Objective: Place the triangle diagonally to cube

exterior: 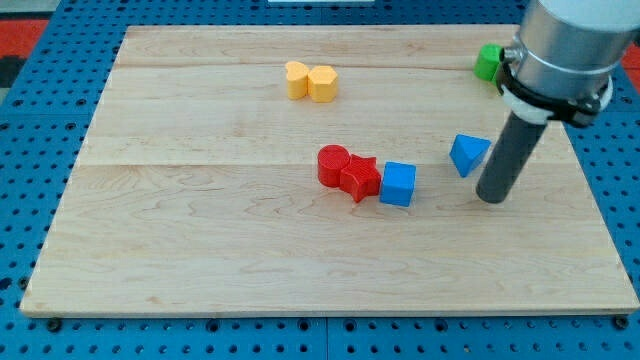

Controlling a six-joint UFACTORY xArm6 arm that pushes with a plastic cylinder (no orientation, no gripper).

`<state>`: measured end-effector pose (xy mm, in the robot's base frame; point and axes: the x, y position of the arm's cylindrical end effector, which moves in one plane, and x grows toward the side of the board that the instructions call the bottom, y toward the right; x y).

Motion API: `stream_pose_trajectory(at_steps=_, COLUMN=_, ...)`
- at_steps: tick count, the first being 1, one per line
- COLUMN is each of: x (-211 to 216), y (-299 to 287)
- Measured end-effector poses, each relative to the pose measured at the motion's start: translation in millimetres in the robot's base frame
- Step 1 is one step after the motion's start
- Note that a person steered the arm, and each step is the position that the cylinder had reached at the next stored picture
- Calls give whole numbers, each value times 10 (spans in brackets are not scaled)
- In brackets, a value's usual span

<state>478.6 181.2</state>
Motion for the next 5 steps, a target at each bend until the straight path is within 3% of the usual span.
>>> stream_pose_trajectory(at_steps=4, x=-1301, y=4)
stream_pose_trajectory(at_steps=5, x=-1193, y=-72)
